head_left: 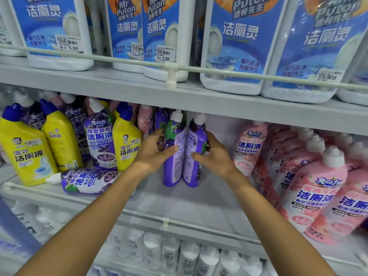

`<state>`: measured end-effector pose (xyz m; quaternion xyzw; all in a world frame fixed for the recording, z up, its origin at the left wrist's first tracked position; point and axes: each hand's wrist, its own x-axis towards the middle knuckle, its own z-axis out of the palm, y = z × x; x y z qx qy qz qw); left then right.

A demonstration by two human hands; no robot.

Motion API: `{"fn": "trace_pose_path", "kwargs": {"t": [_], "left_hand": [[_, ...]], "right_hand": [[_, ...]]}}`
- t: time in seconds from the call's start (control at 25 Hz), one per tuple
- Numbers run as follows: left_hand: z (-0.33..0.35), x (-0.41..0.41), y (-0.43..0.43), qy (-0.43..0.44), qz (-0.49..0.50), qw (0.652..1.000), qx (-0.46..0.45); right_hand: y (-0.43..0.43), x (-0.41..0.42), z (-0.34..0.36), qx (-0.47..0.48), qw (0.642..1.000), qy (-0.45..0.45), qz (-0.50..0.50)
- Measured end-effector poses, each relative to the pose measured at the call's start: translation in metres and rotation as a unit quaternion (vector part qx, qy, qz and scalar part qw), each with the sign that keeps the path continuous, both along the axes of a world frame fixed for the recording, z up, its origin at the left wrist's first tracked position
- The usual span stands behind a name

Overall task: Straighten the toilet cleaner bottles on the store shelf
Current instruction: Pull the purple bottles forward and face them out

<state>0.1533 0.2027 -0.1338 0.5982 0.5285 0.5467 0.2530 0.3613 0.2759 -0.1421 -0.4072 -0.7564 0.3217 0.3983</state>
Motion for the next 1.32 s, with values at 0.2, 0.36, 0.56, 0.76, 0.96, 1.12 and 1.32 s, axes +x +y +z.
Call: {"fn": "trace_pose_path", "kwargs": {"t": [0.2,0.36,0.56,0.76,0.96,1.12,1.32], "left_hand": [[0.014,0.006,0.011,-0.041,-0.094,0.992,-0.069],[0.02,-0.011,0.018,-0.043,-0.177,0.976,-0.124],[0.009,0.009,0.034,0.049,-0.082,0.995,-0.032],[-0.007,0.041,0.046,0.058,0.078,0.994,0.056],[-0.018,0.032,0.046,-0.007,0.03,1.0,0.002],[-0.023,0.028,0.049,-0.005,0.039,0.999,-0.026],[-0.024,0.05,0.061,0.058,0.166,0.984,-0.009]], "right_hand": [[0.006,0.027,0.001,-0.007,0.999,0.031,-0.007],[0.008,0.031,0.002,-0.028,0.998,-0.011,0.052],[0.014,0.035,-0.003,-0.065,0.995,0.005,0.079],[0.013,0.023,-0.002,0.02,0.992,0.01,-0.122],[0.014,0.032,-0.012,0.023,0.995,0.022,-0.095],[0.018,0.038,-0.021,0.024,0.989,-0.017,-0.142],[0.025,0.028,-0.023,0.04,0.979,0.008,-0.197]]}}
